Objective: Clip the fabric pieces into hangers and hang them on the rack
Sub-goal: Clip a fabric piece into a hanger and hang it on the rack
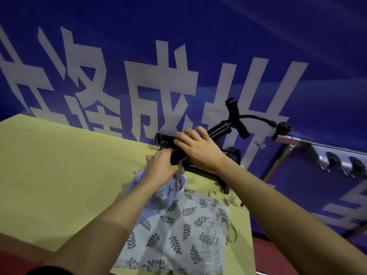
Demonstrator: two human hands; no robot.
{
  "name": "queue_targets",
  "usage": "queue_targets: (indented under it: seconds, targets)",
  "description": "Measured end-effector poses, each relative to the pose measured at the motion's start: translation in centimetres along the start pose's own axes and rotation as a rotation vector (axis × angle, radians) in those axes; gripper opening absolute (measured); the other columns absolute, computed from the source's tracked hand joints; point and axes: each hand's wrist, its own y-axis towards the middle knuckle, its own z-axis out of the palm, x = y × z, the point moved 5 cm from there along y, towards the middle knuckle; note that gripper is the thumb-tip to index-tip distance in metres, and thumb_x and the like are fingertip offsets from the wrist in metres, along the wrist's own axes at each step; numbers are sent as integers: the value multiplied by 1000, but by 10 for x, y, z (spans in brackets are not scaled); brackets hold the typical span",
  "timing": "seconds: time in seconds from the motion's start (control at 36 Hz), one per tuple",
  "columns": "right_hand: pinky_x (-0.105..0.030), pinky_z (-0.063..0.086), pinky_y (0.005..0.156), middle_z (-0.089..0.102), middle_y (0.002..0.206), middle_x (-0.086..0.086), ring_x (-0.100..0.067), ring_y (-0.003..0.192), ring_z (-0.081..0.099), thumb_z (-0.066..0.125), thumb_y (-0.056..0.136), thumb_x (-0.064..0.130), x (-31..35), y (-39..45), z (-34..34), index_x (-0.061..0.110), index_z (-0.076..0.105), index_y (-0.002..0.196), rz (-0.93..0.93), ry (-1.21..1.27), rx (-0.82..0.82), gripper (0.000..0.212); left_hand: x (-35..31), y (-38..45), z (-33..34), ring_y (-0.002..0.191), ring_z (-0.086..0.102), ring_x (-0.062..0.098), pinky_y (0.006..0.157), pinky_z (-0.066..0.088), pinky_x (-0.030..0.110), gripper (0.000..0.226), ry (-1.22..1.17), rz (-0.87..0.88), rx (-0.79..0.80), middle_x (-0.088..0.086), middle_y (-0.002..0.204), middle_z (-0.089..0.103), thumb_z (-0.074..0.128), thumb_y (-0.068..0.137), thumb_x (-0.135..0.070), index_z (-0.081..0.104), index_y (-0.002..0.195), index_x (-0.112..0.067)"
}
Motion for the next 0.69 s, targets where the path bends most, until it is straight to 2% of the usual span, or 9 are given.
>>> queue_targets:
  seconds: [0.06,0.11,0.19,0.25,0.33,0.42,0.5,0.61,0.69]
  targets:
    - [-37,30,89,61,115,-4,-24,101,48,51,81,27,-1,-9,-5,14,54,110,58,54,-71,32,3,3,-2,100,58,29,84,36,37,26,-42,-24,-14,5,99,66,63,79,-25,59,104,-16]
    - [-36,30,81,62,103,-5,-24,92,45,51,82,29,-1,-23,-4,14,50,101,160,119,-109,25,8,6,-3,96,59,29,83,39,37,26,-117,-49,-18,4,96,68,64,77,-23,60,103,-17]
    - [-34,27,74,56,87,-6,-26,82,45,47,87,25,-2,-37,15,12,50,91,334,305,48,13,14,6,-6,77,60,26,73,45,35,14,-309,-85,-4,0,76,65,66,74,-17,60,87,-19]
    - [-34,26,79,57,101,-6,-29,95,49,50,90,21,-1,-41,33,13,55,105,513,546,242,18,15,4,-9,59,52,14,57,40,25,20,-452,-107,3,-6,62,55,65,73,-8,52,70,-23]
    - [-34,23,93,45,138,-3,-27,123,35,52,88,12,7,-33,48,23,38,139,745,945,432,53,16,2,-10,51,42,11,42,34,14,30,-607,-145,0,-5,59,47,65,70,-1,47,65,-24]
    - [-34,17,96,29,152,4,-28,133,24,55,87,15,15,-12,55,29,34,142,719,1080,567,61,17,2,-13,57,44,15,48,38,23,26,-682,-156,-9,-4,65,49,67,68,2,53,77,-19]
    - [-38,11,103,28,152,6,-23,136,17,58,82,22,20,0,61,28,42,139,680,1103,650,60,20,4,-18,64,44,11,54,35,21,29,-669,-115,-55,-7,69,49,65,70,6,53,89,-13]
    - [-36,12,105,53,126,-3,-20,128,33,67,80,24,11,5,66,17,60,115,677,1014,612,36,29,2,-20,61,41,13,53,32,21,26,-666,-114,-108,-4,67,46,63,72,7,52,87,-11]
    - [-40,28,94,58,82,1,-21,97,53,75,75,30,0,-1,71,17,57,75,746,1159,540,22,36,1,-20,67,44,16,56,35,21,20,-682,-115,-175,-5,70,48,64,76,2,52,87,-10]
